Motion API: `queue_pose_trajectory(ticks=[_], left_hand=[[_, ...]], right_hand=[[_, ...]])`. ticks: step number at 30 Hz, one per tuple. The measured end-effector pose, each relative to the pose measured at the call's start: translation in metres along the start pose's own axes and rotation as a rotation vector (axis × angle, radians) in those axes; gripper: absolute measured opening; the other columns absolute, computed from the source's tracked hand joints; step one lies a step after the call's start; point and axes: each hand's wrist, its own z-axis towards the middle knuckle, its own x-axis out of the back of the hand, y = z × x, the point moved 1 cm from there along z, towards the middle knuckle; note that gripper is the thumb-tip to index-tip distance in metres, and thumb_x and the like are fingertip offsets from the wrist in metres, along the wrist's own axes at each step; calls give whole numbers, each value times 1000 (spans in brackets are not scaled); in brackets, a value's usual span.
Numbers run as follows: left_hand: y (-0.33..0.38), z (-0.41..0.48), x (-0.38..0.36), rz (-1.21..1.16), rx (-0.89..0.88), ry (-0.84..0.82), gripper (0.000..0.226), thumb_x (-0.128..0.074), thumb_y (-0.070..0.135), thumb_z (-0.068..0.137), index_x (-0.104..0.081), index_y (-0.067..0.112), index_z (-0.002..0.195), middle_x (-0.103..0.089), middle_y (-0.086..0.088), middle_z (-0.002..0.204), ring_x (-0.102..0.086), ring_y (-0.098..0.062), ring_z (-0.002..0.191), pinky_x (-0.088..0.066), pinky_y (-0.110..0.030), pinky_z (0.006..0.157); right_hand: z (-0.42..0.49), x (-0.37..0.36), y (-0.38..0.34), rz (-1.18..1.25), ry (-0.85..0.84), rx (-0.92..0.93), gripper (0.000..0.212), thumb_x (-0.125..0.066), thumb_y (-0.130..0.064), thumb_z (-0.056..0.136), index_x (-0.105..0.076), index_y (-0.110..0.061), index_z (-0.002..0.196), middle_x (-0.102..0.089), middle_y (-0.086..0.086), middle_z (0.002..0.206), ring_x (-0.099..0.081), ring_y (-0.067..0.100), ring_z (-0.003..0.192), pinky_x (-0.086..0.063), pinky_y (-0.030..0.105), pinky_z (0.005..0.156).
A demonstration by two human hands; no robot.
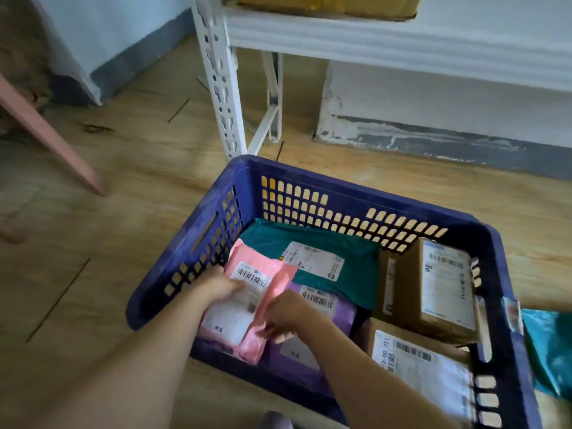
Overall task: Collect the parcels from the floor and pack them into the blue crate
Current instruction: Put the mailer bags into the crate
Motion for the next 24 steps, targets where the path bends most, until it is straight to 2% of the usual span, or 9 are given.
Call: queue_pose_trajectory(ticks=[3, 5, 8, 10, 12, 14, 18, 22, 24], left_hand=[[-1, 8, -2, 180, 33, -20, 50, -61, 37, 89, -53, 6, 128, -60, -12, 125, -59, -26, 112, -44, -28, 87], [0, 8, -4, 317, 59, 10, 49, -58, 35, 92, -47, 7, 131, -56, -10, 127, -56, -25, 114, -43, -28, 85], [4, 5, -7, 548, 20, 166, 57, -59, 22, 91, -30, 9, 139, -41, -11, 139, -46, -29, 125, -42, -38, 96], [10, 7, -8, 648, -140, 292, 70, -62, 13, 87, -21, 12, 144, -33, -12, 143, -42, -30, 127, -45, -40, 97], [19, 8, -9, 681, -289, 331, 82, -60, 1, 83, -15, 21, 149, -26, -11, 146, -36, -28, 129, -49, -37, 92], [26, 10, -13, 671, -353, 234, 85, -58, -2, 83, -14, 28, 149, -17, -8, 150, -26, -28, 135, -49, -37, 95], [16, 23, -23, 650, -320, 11, 82, -65, 16, 86, -16, 28, 150, -12, -6, 154, -17, -28, 141, -37, -42, 109], [12, 36, -29, 686, -255, -74, 88, -49, -3, 90, 4, 33, 150, 9, -2, 158, -12, -27, 145, -33, -42, 112], [17, 38, -29, 696, -223, -131, 90, -39, -13, 87, 6, 35, 149, 14, -1, 158, -1, -25, 147, -28, -41, 115]], right_hand=[[3, -6, 0, -165, -22, 4, 25, -53, -14, 93, -67, 2, 107, -62, 5, 69, -59, 14, 60, -48, 18, 66], [12, -8, 2, -359, -2, 34, 29, -53, -7, 89, -62, 2, 115, -65, 10, 81, -65, 19, 71, -52, 23, 68], [9, -2, 1, -552, 266, 72, 28, -45, -9, 90, -60, -3, 113, -66, 15, 109, -65, 29, 99, -53, 33, 78], [5, 5, -2, -634, 454, 190, 30, -43, -7, 91, -58, -7, 116, -64, 12, 112, -62, 27, 103, -51, 33, 79], [0, 11, -6, -707, 538, 351, 36, -45, -4, 89, -56, -11, 122, -55, 8, 123, -51, 25, 115, -48, 35, 85], [-1, 14, -8, -818, 532, 426, 39, -46, -7, 89, -54, -14, 126, -40, 8, 136, -36, 26, 127, -39, 38, 99], [14, 15, 3, -943, 413, 359, 56, -55, -15, 86, -42, -27, 139, -23, 9, 150, -17, 30, 139, -20, 46, 115], [24, 14, 19, -1050, 256, 301, 76, -57, -17, 86, -19, -43, 147, 2, 7, 158, 9, 29, 145, -6, 50, 118], [24, 16, 23, -1100, 213, 308, 68, -55, -19, 87, -27, -36, 146, 8, 8, 158, 13, 28, 146, -3, 49, 118]])
